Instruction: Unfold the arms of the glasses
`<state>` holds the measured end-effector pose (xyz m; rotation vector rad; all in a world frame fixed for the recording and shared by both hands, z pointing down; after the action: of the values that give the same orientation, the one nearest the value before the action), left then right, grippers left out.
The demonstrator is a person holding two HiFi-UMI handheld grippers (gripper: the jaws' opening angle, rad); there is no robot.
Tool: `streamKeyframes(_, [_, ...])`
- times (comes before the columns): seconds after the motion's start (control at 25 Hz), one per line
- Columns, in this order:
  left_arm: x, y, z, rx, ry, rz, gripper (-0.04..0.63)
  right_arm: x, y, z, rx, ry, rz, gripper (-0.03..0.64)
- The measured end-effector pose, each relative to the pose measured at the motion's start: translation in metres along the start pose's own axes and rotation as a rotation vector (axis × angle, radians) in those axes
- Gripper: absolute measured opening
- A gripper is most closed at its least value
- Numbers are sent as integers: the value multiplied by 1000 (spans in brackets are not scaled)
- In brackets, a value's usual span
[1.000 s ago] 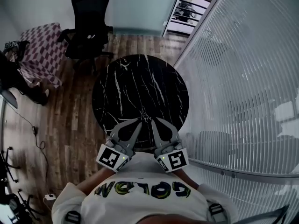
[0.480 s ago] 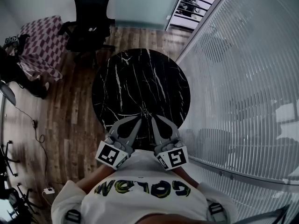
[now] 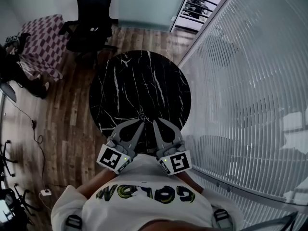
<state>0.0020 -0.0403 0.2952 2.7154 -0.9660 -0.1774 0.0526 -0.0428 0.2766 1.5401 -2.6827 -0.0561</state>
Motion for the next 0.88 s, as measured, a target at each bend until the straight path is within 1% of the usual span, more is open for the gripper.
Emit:
streamKeyframes(0.2, [12, -5, -8, -1, 13, 15, 5, -5, -13, -7, -5, 13, 12, 2])
streamKeyframes(0.4, [20, -3, -19, -15, 48, 41, 5, -5, -26, -16, 4, 31, 23, 2])
streamKeyframes(0.56, [19, -2, -38, -34, 110, 68, 5, -10, -26, -29, 32, 70, 39, 2])
streamKeyframes(0.68, [18, 1, -48, -42, 131, 75, 5, -10, -22, -41, 43, 98, 50, 2])
streamKeyframes(0.88, [20, 16, -76, -34, 196, 95, 5, -4, -28, -64, 48, 135, 70, 2])
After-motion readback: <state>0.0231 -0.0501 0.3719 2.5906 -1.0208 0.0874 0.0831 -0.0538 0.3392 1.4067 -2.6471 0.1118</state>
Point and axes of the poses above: the fingertips, and each gripper's own axes: x forward along the fingers, y to its left, z out of its top, the point moved 1 cm from there along -x, backward along the fingers, and after that the axes turned 3 degrees about -x, right-handed, at the moved point
